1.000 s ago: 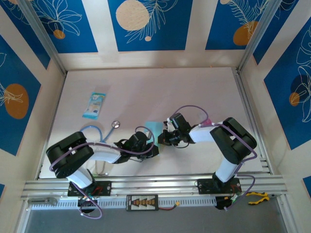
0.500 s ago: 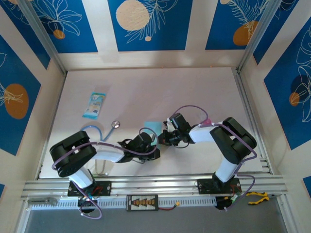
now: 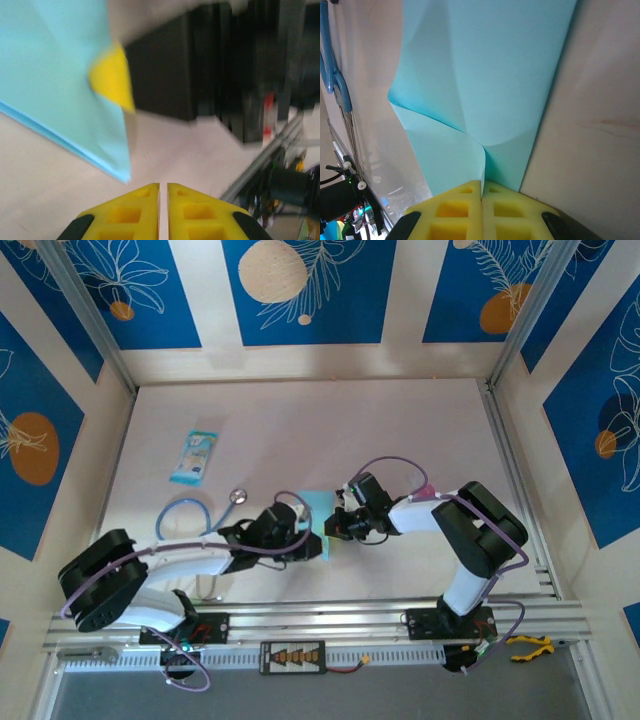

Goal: Fold a paper plane with a square sheet of paper (pick it up from the middle)
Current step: Third fold the triangle at the center of the table.

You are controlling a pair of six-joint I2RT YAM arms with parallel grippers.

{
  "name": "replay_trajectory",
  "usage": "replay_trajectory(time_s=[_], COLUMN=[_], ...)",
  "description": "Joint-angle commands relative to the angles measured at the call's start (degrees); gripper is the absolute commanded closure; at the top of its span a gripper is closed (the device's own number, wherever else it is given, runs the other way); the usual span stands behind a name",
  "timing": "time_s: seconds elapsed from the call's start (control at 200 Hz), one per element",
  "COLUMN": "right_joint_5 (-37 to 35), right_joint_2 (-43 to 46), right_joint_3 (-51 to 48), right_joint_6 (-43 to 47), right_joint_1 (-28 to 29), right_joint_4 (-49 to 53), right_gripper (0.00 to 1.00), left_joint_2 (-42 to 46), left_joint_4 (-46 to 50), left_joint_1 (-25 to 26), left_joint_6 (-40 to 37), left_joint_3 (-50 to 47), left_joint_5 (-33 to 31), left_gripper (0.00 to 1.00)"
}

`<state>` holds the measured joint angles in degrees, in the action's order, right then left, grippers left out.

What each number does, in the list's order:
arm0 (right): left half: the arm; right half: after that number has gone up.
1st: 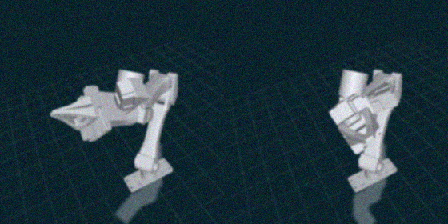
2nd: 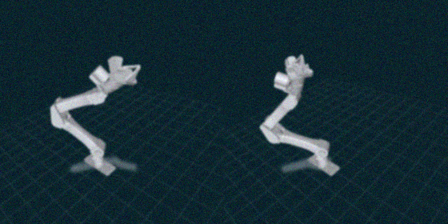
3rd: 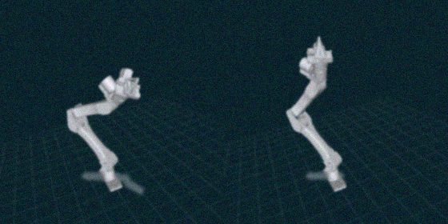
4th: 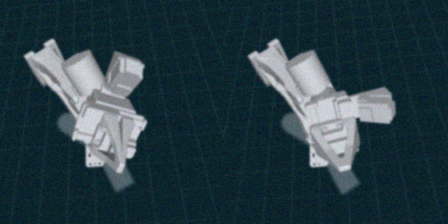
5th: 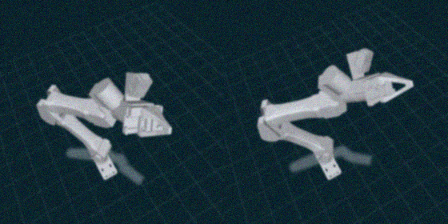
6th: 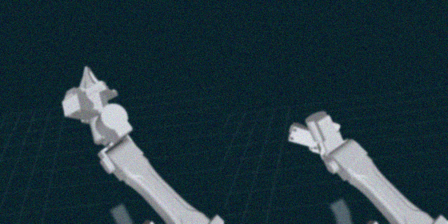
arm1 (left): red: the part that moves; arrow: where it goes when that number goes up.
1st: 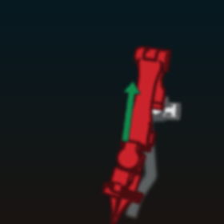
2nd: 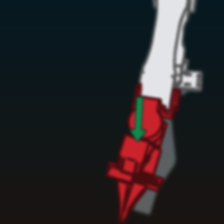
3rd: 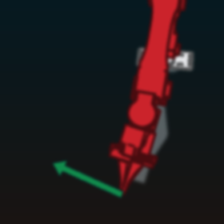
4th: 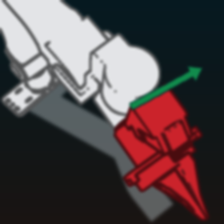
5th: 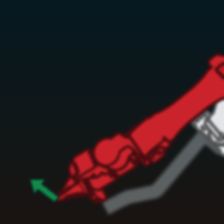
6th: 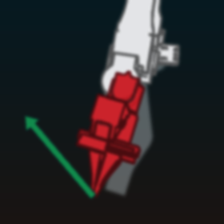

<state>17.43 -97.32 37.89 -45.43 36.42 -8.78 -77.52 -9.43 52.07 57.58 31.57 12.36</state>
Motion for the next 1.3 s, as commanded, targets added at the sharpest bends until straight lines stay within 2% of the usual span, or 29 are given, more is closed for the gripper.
replay_trajectory(time_s=[0.0,0.07,0.18,0.38,0.61,0.695,0.885,0.98,1.085,1.175,1.231,1.296], right_joint_5=[-2.4,-2.1,-2.0,-1.7,-0.7,-0.5,-2.0,-2.4,-3.2,-2.4,-2.6,-1.1], right_joint_2=[-1.5,-1.5,-1.4,-1.1,-0.5,0.4,6.2,9.6,11.6,11.6,10.9,9.2], right_joint_3=[-0.6,-0.6,-0.2,0.4,1.2,1.6,1.3,-0.8,-2.4,-2.5,-1.9,-1.5], right_joint_6=[1.7,1.9,2.3,2.8,3.7,3.8,1.2,-1.8,-4.5,-5.0,-5.1,-5.5], right_joint_1=[0.4,0.5,0.4,0.4,0.4,0.4,0.5,1.1,2.5,4.4,5.6,6.3], right_joint_4=[5.3,5.3,6.0,6.7,7.4,8.0,9.7,7.9,6.5,5.3,5.7,4.3], right_gripper=[0.99,0.99,0.99,0.98,0.96,0.92,0.72,0.69,0.70,0.74,0.83,0.90], left_joint_2=[-1.5,-3.8,-7.9,-14.5,-20.1,-21.1,-20.6,-19.8,-19.1,-18.6,-18.3,-18.0], left_joint_4=[0.2,-1.5,-2.5,-1.9,-2.5,-4.6,-6.7,-6.4,-6.1,-6.0,-6.1,-6.3], left_joint_1=[-5.7,-8.2,-9.3,-10.0,-10.3,-10.3,-10.3,-10.3,-10.3,-10.3,-10.3,-10.2], left_joint_6=[-1.6,-2.0,-3.1,-4.3,-5.4,-4.7,-3.6,-3.6,-3.7,-3.6,-3.6,-3.5], left_joint_3=[0.6,2.1,5.3,7.8,4.7,2.9,1.0,0.9,0.8,0.5,0.3,0.1], left_joint_5=[2.8,5.3,8.0,7.7,6.6,7.0,7.3,7.2,7.2,7.1,7.1,7.2], left_gripper=[0.88,0.88,0.88,0.90,0.92,0.92,0.92,0.92,0.93,0.93,0.93,0.93])
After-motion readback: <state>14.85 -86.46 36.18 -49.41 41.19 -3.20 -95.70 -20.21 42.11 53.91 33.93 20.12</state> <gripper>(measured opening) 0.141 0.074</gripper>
